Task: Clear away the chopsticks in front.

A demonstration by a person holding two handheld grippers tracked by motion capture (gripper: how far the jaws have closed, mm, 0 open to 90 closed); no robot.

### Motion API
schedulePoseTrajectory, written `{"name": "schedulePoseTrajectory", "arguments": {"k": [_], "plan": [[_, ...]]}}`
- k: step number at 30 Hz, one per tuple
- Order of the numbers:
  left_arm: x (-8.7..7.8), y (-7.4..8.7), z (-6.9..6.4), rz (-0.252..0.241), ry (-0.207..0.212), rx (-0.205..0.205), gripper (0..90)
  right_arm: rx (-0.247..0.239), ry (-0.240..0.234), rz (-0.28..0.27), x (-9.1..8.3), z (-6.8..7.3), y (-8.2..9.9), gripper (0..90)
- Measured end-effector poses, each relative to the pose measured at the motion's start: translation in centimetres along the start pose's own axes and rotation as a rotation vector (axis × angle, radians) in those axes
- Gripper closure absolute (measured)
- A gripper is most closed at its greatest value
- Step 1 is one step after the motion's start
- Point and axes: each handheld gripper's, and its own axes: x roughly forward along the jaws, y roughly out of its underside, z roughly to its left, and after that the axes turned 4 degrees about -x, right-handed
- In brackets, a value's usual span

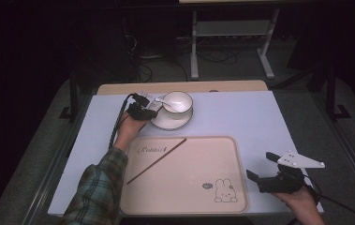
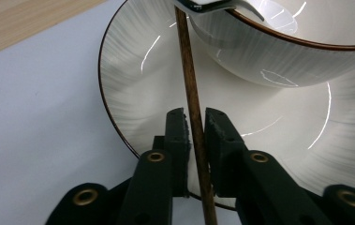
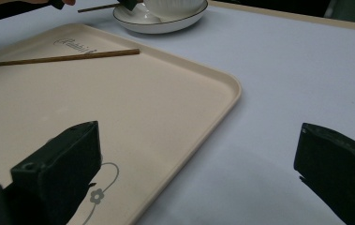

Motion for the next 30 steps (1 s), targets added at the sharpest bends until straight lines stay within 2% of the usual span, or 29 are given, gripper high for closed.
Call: {"name": "schedulePoseTrajectory", "arguments": {"k": [4, 9, 18, 20, 23, 30], "plan": [[0.1, 0.0, 0.1, -0.006, -0.016, -0.013, 84.0, 0.000, 0.000, 0.000, 0.0, 0.0, 0.0, 0.2], [-0.2, -0.1, 0.4, -0.026, -0.037, -0.032, 84.3, 0.002, 0.001, -0.002, 0.0, 0.0, 0.0, 0.2], [-3.3, 0.5, 1.3, -0.036, -0.043, -0.082, 84.4, 0.004, 0.000, -0.003, -0.1, 0.0, 0.0, 0.2], [-4.1, 1.0, 1.3, -0.032, -0.044, -0.082, 84.4, 0.003, -0.001, -0.003, 0.0, 0.0, 0.0, 0.2], [-5.4, 2.0, 1.5, -0.036, -0.045, -0.109, 84.5, 0.000, -0.001, -0.002, 0.0, 0.0, 0.0, 0.2], [-8.1, 5.3, 1.3, -0.043, -0.023, -0.133, 84.5, 0.000, -0.001, -0.002, 0.0, 0.0, 0.0, 0.2]]}}
